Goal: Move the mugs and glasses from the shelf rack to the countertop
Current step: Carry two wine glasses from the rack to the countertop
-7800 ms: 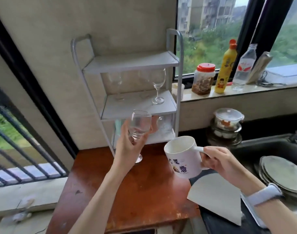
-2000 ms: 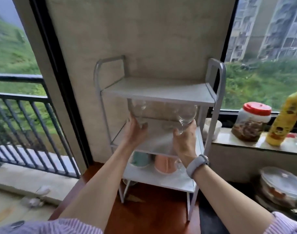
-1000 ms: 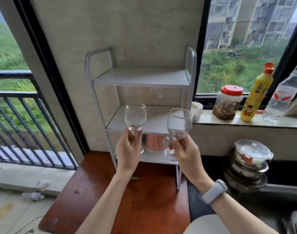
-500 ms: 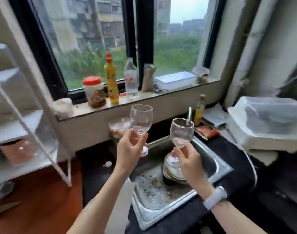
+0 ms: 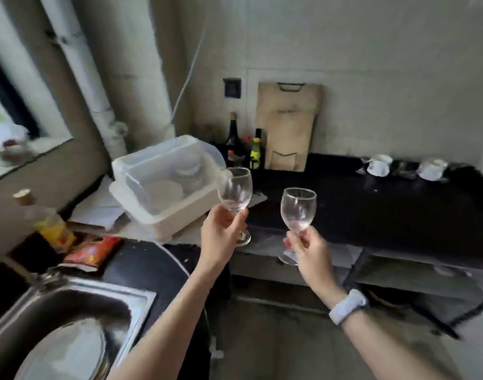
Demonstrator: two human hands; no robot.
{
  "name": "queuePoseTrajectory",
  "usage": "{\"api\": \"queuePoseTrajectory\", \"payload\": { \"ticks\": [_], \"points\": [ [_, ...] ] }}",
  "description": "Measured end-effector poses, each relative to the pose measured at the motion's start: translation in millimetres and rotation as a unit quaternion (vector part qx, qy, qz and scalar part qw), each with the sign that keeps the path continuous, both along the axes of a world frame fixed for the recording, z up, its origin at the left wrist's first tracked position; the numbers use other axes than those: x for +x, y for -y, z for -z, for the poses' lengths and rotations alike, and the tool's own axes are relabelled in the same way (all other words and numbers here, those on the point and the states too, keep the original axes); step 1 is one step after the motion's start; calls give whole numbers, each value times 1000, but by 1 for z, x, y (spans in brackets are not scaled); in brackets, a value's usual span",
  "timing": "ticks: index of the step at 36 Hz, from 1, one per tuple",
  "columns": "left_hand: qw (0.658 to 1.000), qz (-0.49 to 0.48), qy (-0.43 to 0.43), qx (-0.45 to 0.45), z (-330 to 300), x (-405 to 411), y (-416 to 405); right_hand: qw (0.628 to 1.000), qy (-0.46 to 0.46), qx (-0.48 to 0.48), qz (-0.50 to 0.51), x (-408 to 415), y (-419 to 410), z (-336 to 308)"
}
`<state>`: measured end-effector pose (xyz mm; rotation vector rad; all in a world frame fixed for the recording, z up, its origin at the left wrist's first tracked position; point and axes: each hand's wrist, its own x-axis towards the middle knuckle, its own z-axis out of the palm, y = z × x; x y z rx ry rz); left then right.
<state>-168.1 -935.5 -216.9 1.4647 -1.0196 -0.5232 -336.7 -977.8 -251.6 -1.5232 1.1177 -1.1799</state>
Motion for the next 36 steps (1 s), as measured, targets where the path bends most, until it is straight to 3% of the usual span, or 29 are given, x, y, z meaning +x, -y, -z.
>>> {"api": "queuePoseTrajectory", "payload": {
  "ticks": [18,28,36],
  "points": [
    [963,258,-35,65,34,-85,334,965,-34,49,257,-111,246,21],
    [932,335,-55,128,66,-159,463,941,-65,95,318,-170,340,40],
    [914,346,-51,205,127,-252,571,925,-47,153,345,-263,463,102]
  ]
}}
